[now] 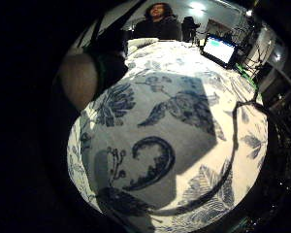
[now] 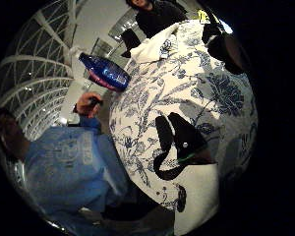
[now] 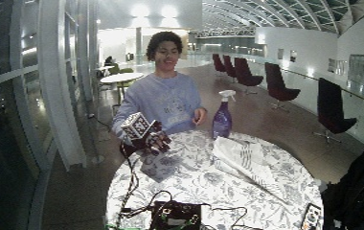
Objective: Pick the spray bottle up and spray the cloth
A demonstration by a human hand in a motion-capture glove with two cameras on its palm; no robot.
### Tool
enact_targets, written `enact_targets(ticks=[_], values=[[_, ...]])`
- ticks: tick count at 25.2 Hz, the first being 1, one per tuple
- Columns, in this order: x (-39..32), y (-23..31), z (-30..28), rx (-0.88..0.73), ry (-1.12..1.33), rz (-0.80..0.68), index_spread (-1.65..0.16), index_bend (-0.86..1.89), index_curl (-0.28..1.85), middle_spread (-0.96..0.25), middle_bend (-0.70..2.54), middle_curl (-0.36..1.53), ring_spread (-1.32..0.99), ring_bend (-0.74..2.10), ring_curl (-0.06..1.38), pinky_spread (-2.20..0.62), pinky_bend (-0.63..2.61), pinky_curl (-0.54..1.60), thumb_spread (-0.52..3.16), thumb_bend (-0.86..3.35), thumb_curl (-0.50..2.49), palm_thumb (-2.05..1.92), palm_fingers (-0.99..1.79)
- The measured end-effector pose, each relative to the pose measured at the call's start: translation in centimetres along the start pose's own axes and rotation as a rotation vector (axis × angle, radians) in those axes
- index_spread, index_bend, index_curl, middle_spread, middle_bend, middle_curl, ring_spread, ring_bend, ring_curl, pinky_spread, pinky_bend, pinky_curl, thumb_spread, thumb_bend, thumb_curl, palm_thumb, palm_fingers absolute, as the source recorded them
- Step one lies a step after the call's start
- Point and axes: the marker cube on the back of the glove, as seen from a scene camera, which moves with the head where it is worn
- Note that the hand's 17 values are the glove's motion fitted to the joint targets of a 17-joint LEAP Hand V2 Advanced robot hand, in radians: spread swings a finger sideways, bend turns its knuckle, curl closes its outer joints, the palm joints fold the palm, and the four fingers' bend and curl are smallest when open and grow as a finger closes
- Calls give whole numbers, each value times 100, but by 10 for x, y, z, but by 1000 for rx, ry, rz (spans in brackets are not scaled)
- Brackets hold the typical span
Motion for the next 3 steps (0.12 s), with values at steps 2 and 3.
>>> enact_targets(ticks=[2,3], values=[[0,1,0,3,-3,-4,-30,16,30,-6,39,42,-1,40,33,25,16,29,103,-2,39,74,82],[0,1,0,3,-3,-6,-30,16,30,-6,38,42,-1,40,33,25,16,29,103,-2,39,74,82]])
